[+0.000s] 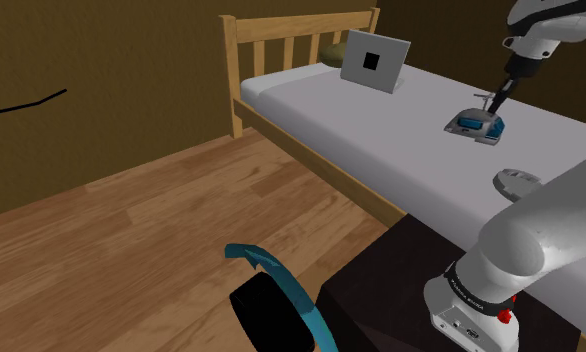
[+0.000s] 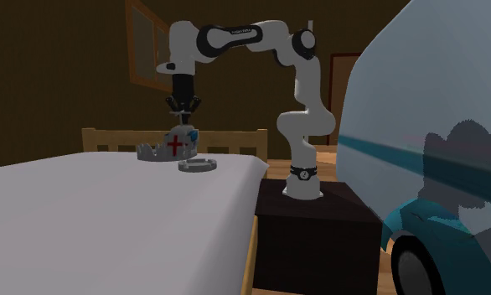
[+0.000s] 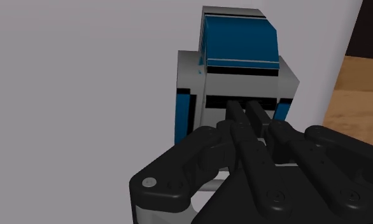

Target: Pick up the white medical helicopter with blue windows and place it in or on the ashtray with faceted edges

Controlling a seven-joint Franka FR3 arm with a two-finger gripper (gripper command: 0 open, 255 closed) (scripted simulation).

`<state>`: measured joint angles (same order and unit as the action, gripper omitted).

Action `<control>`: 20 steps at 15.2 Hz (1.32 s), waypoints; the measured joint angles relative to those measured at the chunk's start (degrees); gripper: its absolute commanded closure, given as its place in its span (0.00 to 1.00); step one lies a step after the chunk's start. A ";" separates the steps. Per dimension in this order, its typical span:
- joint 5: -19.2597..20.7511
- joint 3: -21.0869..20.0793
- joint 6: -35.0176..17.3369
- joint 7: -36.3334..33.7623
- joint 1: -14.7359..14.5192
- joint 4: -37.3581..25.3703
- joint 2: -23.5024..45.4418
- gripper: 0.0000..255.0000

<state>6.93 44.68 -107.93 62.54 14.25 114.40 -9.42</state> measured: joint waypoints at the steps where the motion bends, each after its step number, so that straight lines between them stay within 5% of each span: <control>1: 0.60 0.55 0.42 0.92 0.59 0.07 -0.74 1.00; 11: 8.44 4.64 3.86 8.80 7.16 3.07 -10.51 1.00; 20: 10.98 12.02 5.52 19.03 10.28 0.30 -11.82 1.00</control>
<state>17.91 56.69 -102.41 81.57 24.53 114.70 -21.24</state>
